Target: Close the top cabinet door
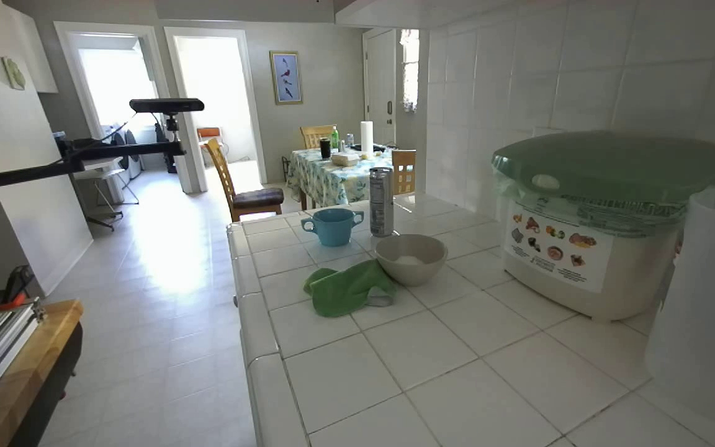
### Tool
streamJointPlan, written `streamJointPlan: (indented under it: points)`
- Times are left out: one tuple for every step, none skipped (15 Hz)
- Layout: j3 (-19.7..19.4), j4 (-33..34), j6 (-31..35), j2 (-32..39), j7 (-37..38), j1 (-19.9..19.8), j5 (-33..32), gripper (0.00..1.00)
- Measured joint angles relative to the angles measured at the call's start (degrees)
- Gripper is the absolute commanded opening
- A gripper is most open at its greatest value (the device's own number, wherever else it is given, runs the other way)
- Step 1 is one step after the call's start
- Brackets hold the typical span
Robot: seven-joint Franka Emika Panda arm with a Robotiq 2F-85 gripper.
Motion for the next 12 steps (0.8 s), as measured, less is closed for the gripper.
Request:
streamJointPlan:
  points:
    - [-0.59,0.0,0.75,0.24,-1.16,0.01,0.19,1.0]
    - [-1.33,0.01,1.63,0.65,-2.54,0.02,0.5,1.0]
    - [-2.18,0.07,2.45,1.17,-4.21,0.05,0.84,1.0]
    - [-3.22,0.2,3.47,1.9,-6.1,0.1,1.22,1.0]
    - [-4.33,0.43,4.49,2.75,-8.18,0.31,1.77,1.0]
    - [-5.43,0.85,5.4,3.73,-10.57,0.8,2.41,1.0]
    - [-6.46,1.35,6.25,4.84,-13.0,1.63,3.2,1.0]
    - [-7.24,2.03,6.82,5.98,-15.4,2.69,4.03,1.0]
    - [-7.84,2.74,7.47,7.23,-17.69,3.99,4.93,1.0]
    - [-8.24,3.45,8.12,8.45,-19.83,5.44,5.92,1.0]
    - [-8.47,4.23,8.63,9.68,-21.81,7.06,6.85,1.0]
    - [-8.58,5.08,8.89,10.78,-23.64,8.67,7.76,1.0]
